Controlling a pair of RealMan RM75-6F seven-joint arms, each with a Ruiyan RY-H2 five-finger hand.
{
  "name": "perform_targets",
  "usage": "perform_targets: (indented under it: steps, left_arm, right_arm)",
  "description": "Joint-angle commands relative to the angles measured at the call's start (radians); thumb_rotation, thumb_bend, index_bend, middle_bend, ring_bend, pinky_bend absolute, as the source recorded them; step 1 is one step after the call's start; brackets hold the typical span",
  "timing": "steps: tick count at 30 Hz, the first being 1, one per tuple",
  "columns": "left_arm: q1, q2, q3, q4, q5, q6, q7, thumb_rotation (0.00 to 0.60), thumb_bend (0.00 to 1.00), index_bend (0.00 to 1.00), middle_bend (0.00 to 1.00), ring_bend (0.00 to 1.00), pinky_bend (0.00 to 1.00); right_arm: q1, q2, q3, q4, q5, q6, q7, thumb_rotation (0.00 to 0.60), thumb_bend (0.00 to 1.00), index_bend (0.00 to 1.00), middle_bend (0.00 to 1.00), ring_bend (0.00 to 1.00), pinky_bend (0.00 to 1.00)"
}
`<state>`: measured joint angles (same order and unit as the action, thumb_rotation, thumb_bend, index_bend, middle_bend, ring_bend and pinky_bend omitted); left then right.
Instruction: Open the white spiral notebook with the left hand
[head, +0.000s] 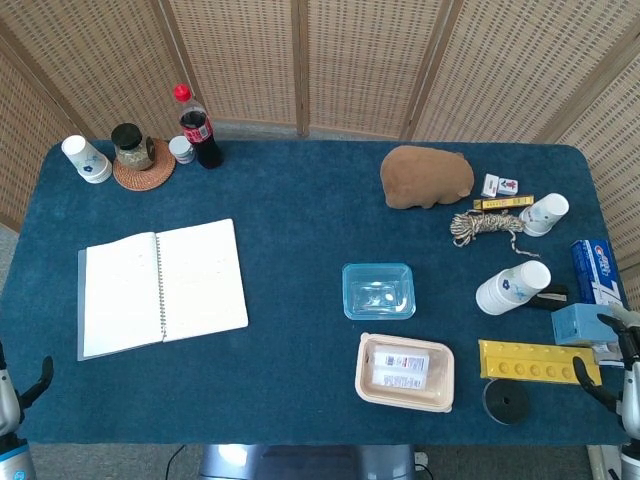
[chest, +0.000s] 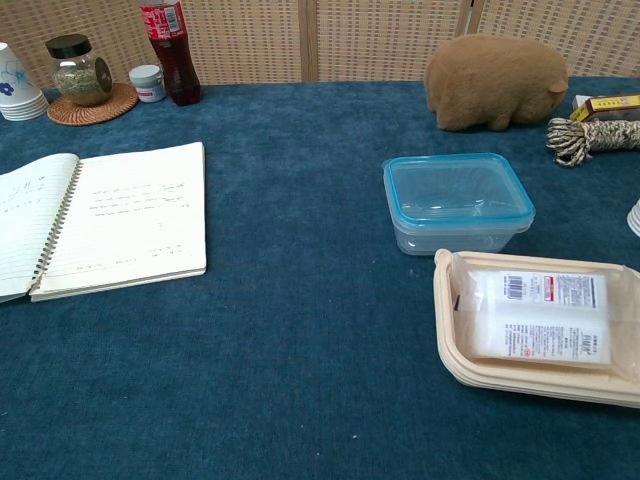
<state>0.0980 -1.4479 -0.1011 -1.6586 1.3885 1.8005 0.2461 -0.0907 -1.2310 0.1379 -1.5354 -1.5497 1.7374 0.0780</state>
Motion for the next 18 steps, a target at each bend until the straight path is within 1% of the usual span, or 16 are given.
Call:
perform_targets:
  steps: [1,3,7,10,11,14,18]
  left_arm:
    - [-0.011,0.075,0.05,-0.045,0.043,-0.062,0.0,0.6,0.27,0.0,0.01,0.0,0.0]
    - [-0.015,0.11,0.073,-0.064,0.062,-0.088,0.005,0.6,0.27,0.0,0.0,0.0,0.0]
    - [-0.038,0.205,0.144,-0.114,0.115,-0.181,0.02,0.6,0.27,0.0,0.0,0.0,0.0]
    - [-0.055,0.259,0.169,-0.157,0.129,-0.23,0.053,0.6,0.27,0.0,0.01,0.0,0.0]
    - [-0.068,0.273,0.186,-0.169,0.153,-0.258,0.058,0.6,0.27,0.0,0.01,0.0,0.0]
    - [-0.08,0.296,0.196,-0.189,0.171,-0.283,0.045,0.6,0.28,0.0,0.01,0.0,0.0]
    - [-0.088,0.303,0.199,-0.204,0.181,-0.3,0.041,0.6,0.28,0.0,0.02,0.0,0.0]
  right_arm:
    - [0.006,0.005,-0.006,-0.013,0.002,-0.016,-0.016,0.6,0.29,0.24,0.22,0.17,0.26]
    - [0.01,0.007,-0.009,-0.021,0.005,-0.029,-0.027,0.6,0.29,0.24,0.22,0.17,0.26]
    - [0.02,0.01,-0.017,-0.039,0.011,-0.057,-0.053,0.6,0.29,0.24,0.22,0.17,0.26]
    - [0.025,0.014,-0.02,-0.056,0.018,-0.072,-0.078,0.6,0.29,0.24,0.22,0.17,0.26]
    - [0.026,0.015,-0.022,-0.062,0.025,-0.081,-0.089,0.6,0.28,0.24,0.22,0.17,0.26]
    - [0.028,0.023,-0.023,-0.081,0.037,-0.092,-0.108,0.6,0.28,0.24,0.22,0.17,0.26]
    - [0.03,0.029,-0.025,-0.094,0.045,-0.102,-0.12,0.6,0.29,0.24,0.22,0.17,0.26]
